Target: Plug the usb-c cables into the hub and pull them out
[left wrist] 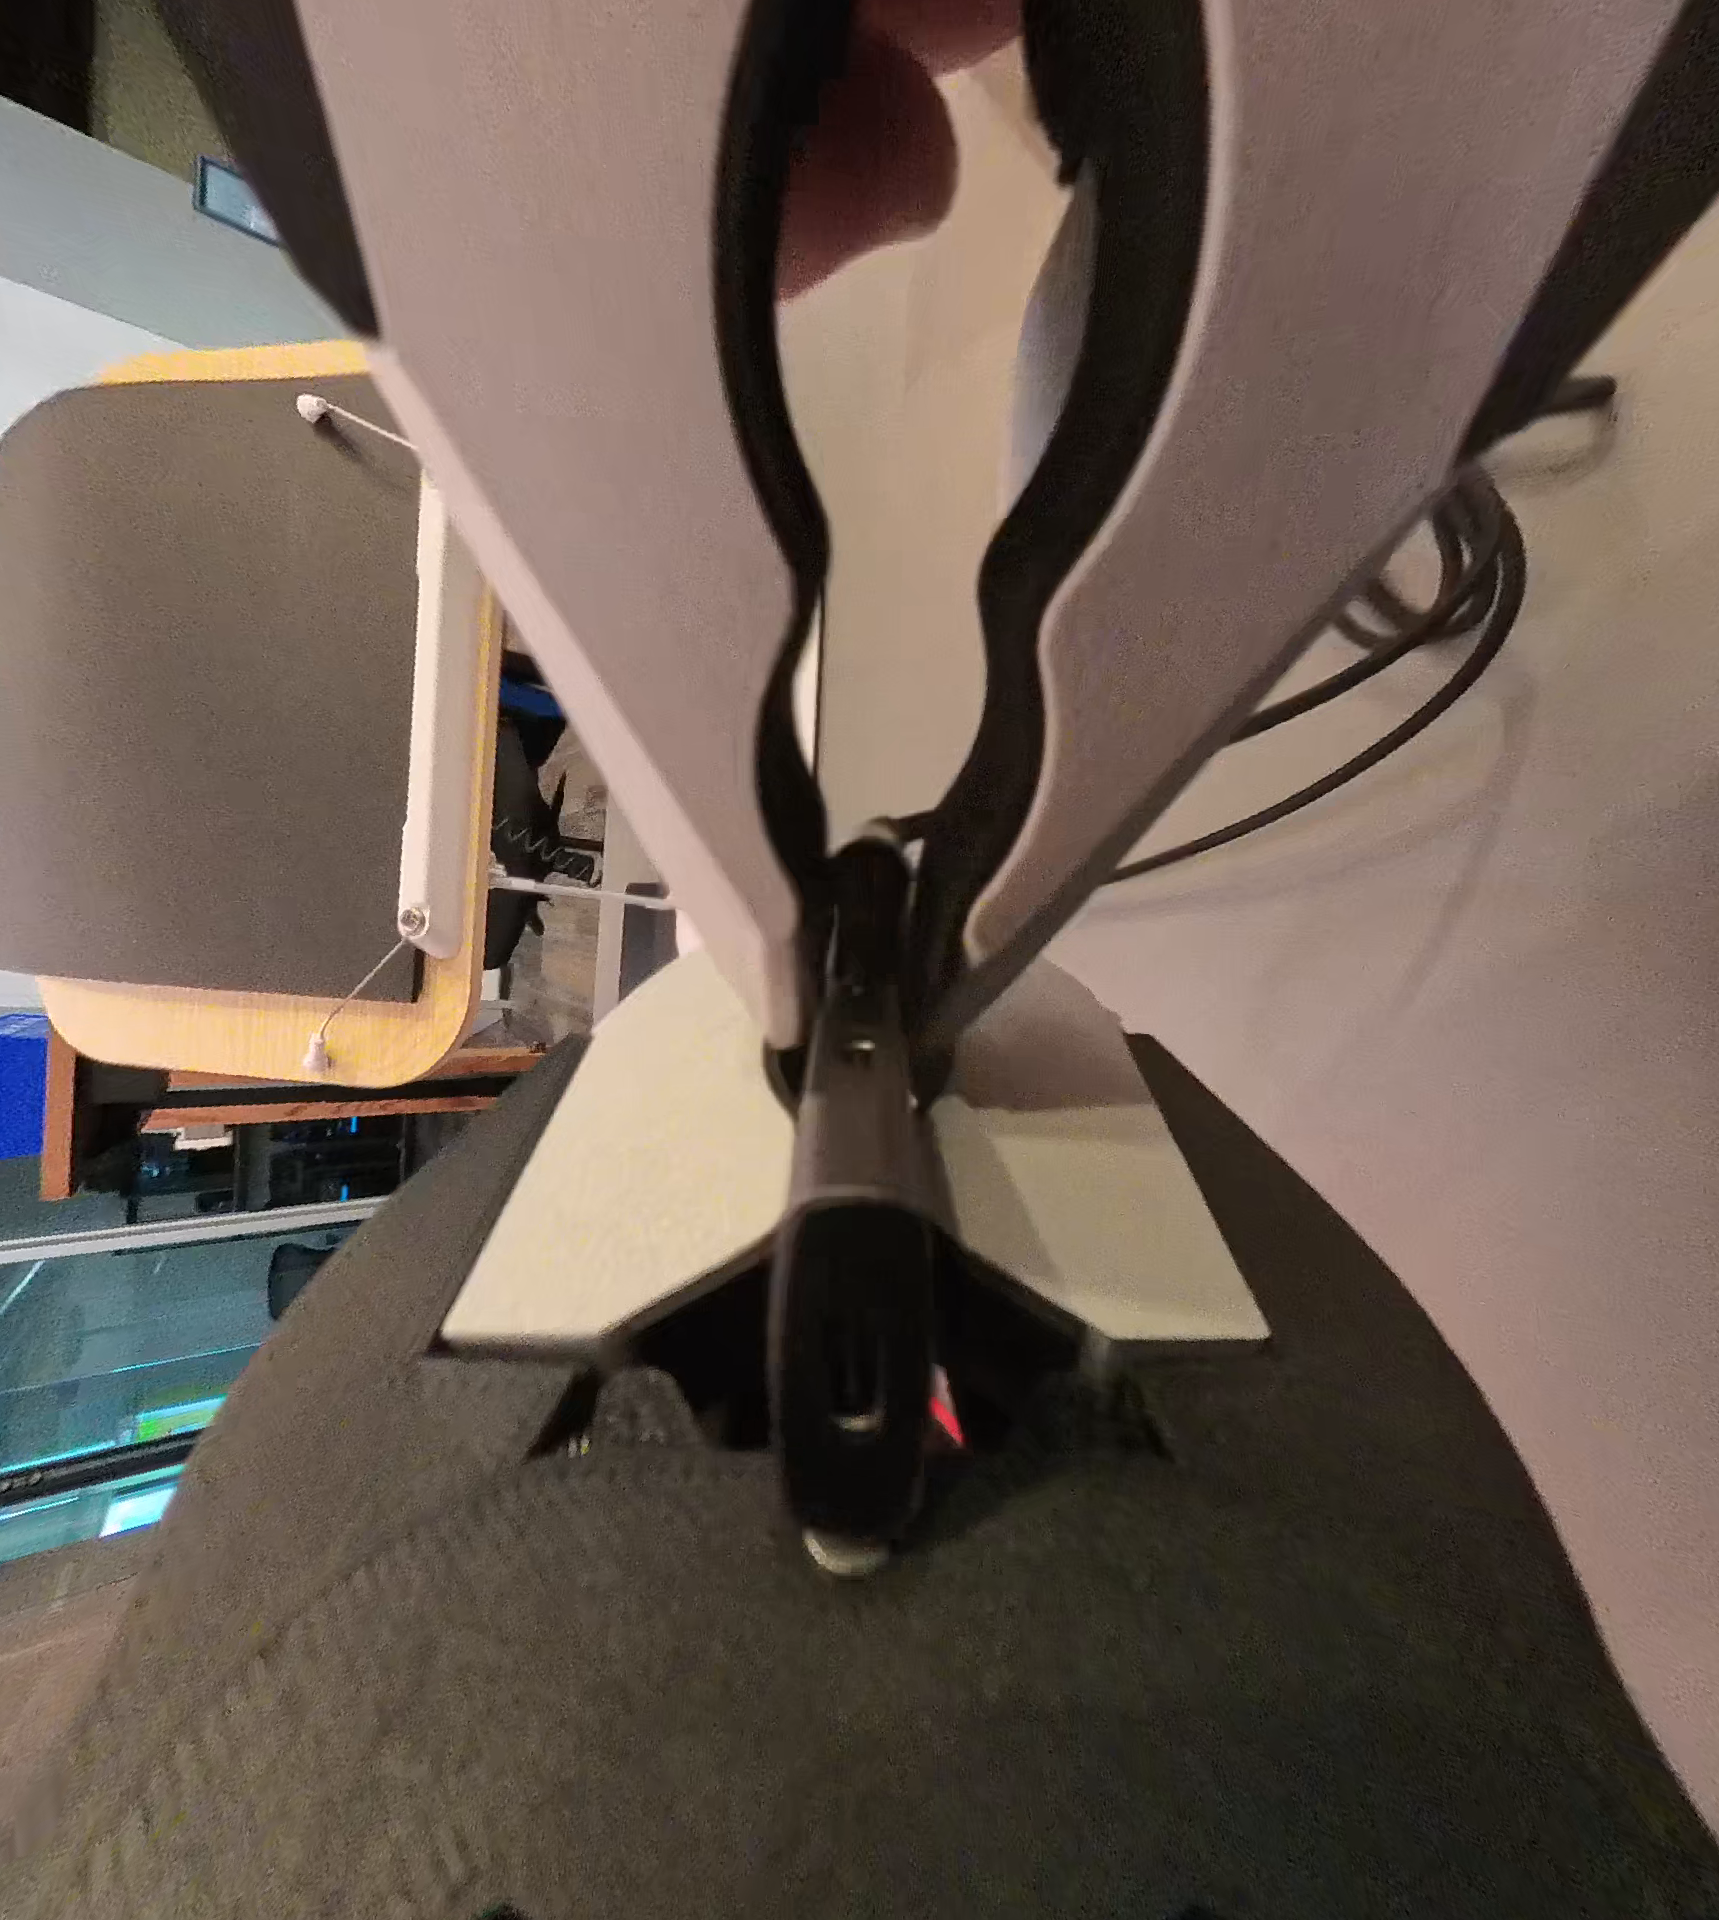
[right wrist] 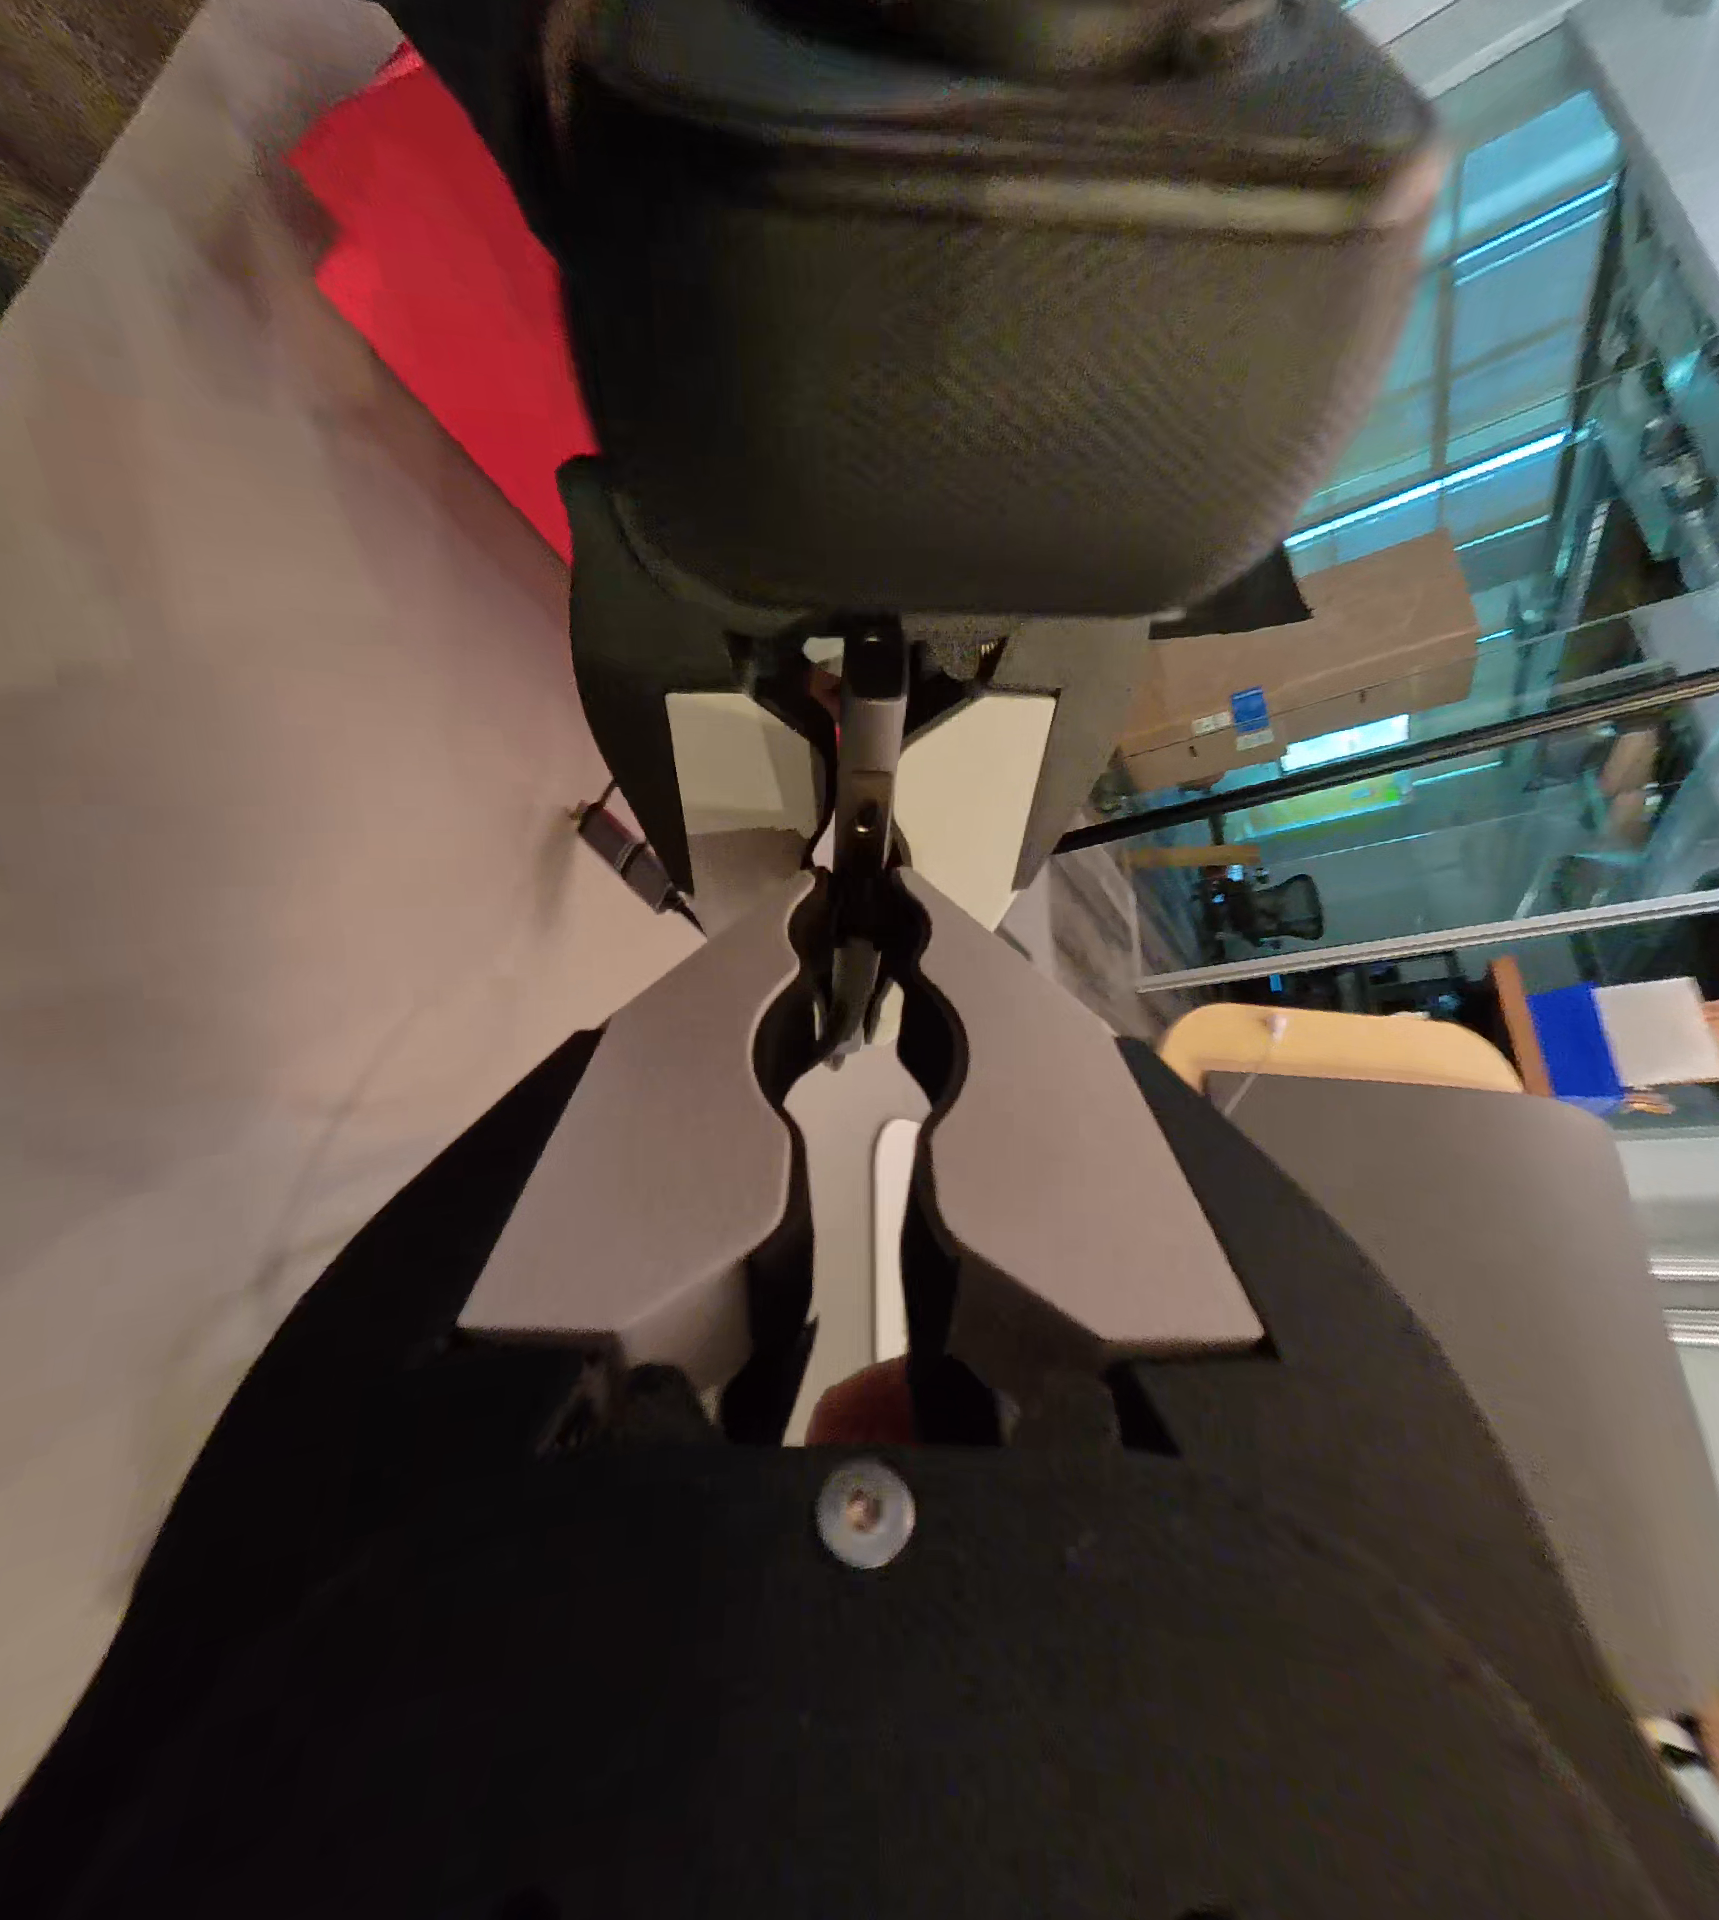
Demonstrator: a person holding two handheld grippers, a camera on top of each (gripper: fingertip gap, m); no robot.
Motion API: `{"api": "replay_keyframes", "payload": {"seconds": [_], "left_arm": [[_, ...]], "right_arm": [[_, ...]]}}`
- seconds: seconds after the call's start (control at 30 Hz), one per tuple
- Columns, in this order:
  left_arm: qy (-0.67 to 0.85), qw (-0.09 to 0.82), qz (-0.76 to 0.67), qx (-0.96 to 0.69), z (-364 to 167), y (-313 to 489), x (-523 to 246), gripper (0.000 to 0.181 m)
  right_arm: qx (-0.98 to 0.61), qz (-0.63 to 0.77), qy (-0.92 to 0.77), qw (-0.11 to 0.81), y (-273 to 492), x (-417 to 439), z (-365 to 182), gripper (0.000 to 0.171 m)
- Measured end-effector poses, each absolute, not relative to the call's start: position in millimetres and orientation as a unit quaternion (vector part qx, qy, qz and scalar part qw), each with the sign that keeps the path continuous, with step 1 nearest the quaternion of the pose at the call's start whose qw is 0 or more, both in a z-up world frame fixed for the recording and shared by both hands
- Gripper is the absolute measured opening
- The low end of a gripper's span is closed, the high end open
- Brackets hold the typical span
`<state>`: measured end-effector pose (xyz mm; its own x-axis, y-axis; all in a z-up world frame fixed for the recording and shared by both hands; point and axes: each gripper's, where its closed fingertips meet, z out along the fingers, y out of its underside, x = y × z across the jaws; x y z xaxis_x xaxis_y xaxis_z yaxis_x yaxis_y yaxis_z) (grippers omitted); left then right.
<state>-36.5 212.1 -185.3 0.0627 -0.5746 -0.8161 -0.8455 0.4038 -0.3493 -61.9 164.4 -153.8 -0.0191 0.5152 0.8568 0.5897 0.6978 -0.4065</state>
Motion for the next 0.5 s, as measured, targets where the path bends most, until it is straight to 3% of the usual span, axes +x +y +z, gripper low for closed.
{"api": "replay_keyframes", "payload": {"seconds": [0.1, 0.2, 0.27, 0.5], "left_arm": [[0.668, 0.5, 0.117, -0.538, -187.2, 210.3, -35.6, 0.013], [0.643, 0.523, 0.118, -0.547, -173.1, 216.4, -37.9, 0.053], [0.621, 0.539, 0.123, -0.555, -159.9, 222.5, -43.4, 0.065], [0.577, 0.572, 0.141, -0.566, -129.3, 235.2, -65.9, 0.063]], "right_arm": [[-0.417, 0.0, -0.704, 0.574, 165.2, -58.3, -152.6, 0.006], [-0.444, 0.004, -0.676, 0.588, 175.6, -42.7, -135.1, 0.006], [-0.461, 0.007, -0.653, 0.601, 185.3, -27.5, -118.0, 0.006], [-0.5, -0.014, -0.572, 0.649, 222.3, 38.6, -46.8, 0.006]]}}
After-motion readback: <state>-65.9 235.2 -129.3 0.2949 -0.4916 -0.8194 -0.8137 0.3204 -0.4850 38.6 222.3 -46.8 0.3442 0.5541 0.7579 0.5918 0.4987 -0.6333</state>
